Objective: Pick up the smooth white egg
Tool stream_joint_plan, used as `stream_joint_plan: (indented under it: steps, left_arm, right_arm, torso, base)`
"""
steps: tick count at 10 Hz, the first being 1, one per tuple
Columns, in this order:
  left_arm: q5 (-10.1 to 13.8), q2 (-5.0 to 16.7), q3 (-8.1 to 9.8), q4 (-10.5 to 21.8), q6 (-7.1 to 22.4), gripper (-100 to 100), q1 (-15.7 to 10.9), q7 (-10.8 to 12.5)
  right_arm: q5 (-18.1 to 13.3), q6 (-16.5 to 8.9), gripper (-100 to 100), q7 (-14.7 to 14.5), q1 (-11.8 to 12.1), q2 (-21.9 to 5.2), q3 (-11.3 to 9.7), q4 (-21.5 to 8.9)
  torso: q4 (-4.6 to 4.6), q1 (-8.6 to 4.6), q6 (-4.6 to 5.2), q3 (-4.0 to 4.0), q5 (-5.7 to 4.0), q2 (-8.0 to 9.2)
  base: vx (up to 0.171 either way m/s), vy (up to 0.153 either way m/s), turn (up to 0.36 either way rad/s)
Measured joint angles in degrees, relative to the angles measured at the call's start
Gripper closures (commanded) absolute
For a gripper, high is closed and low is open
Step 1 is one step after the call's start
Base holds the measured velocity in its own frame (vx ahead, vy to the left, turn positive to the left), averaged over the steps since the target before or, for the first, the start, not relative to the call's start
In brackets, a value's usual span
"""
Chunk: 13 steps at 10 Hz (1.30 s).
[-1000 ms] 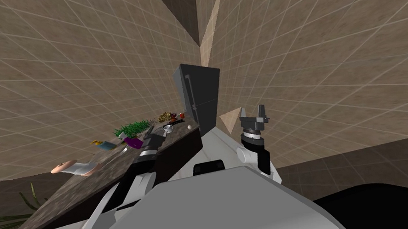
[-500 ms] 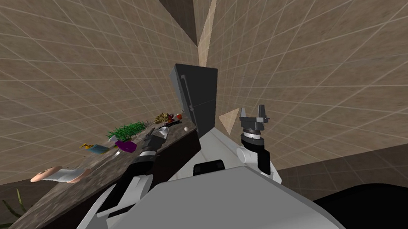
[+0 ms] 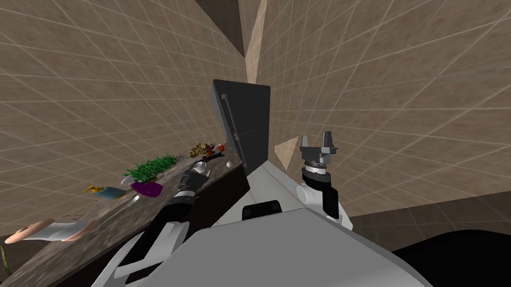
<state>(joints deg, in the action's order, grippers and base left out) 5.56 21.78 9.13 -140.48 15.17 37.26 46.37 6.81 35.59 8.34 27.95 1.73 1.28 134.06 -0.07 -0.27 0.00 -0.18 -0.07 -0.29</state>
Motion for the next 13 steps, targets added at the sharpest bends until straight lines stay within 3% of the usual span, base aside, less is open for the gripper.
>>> stream_joint_plan:
  steps: [13]
  left_arm:
    - [-2.97,6.16,-0.42,-1.9,17.07,-100,4.69,20.75]
  right_arm:
    - [0.0,0.0,0,0.0,0.01,0.0,0.0,0.0]
  torso:
    - [-0.03,0.0,0.0,-0.09,0.0,-0.17]
  base:
    - [0.095,-0.075,-0.003]
